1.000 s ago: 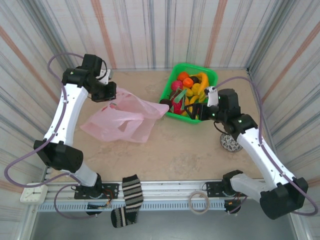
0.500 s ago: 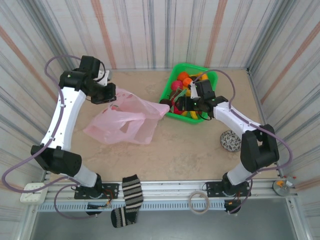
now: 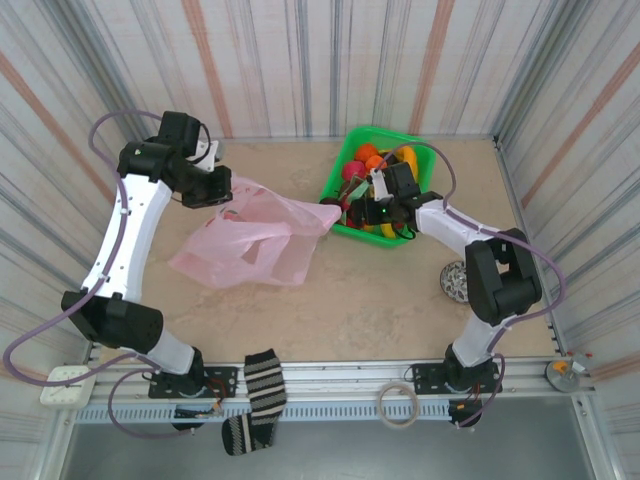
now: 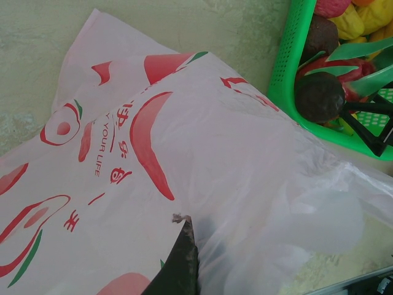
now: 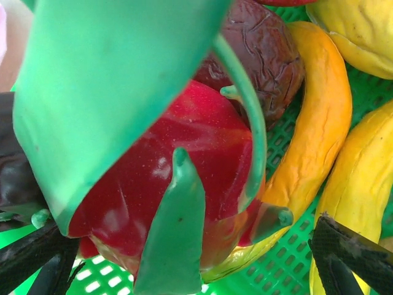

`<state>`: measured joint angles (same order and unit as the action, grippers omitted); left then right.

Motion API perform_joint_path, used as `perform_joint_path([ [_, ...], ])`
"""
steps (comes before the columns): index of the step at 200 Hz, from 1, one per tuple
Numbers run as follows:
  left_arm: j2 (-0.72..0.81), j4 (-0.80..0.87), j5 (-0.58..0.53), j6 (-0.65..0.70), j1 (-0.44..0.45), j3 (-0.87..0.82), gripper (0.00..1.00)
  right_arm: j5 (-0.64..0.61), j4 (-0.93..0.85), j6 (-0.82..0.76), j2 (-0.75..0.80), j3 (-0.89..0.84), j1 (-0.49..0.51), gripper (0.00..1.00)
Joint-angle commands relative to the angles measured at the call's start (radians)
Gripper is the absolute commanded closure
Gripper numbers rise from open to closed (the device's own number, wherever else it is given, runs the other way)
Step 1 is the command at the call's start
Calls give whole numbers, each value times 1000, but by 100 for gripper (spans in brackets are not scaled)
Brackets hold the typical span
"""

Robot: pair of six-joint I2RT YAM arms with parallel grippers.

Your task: Place the fake fruits into the plastic bag and tie a complex knot

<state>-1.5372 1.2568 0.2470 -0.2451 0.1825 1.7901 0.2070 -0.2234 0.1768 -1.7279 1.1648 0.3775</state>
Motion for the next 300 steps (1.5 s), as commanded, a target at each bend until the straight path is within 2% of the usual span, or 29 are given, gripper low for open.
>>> perform_joint_path([
  [1,19,20,15,-6,-9,-9,100,2,13,-59,-39,35,-3,1],
  [69,12,26,25,-3,-3,1,100,183,23,-155,-137,116,-15,1],
  [121,11,29,19,0,2,3,100,206,4,-127,-183,155,-24,0],
  [130,9,29,15,1,2,2,100,207,8,-119,-170,140,-28,4],
  [149,8,29,3,0,3,5,100,213,19,-89,-128,99,-48,22],
  [184,9,20,0,-6,3,5,100,191,43,-59,-20,14,-79,47],
  [213,12,13,7,-12,6,5,100,178,50,-33,47,-15,-106,49],
  [258,18,13,26,-22,15,-1,100,196,97,48,160,-63,-171,58],
  [300,22,-3,41,-43,23,-8,100,175,111,71,260,-119,-214,59],
])
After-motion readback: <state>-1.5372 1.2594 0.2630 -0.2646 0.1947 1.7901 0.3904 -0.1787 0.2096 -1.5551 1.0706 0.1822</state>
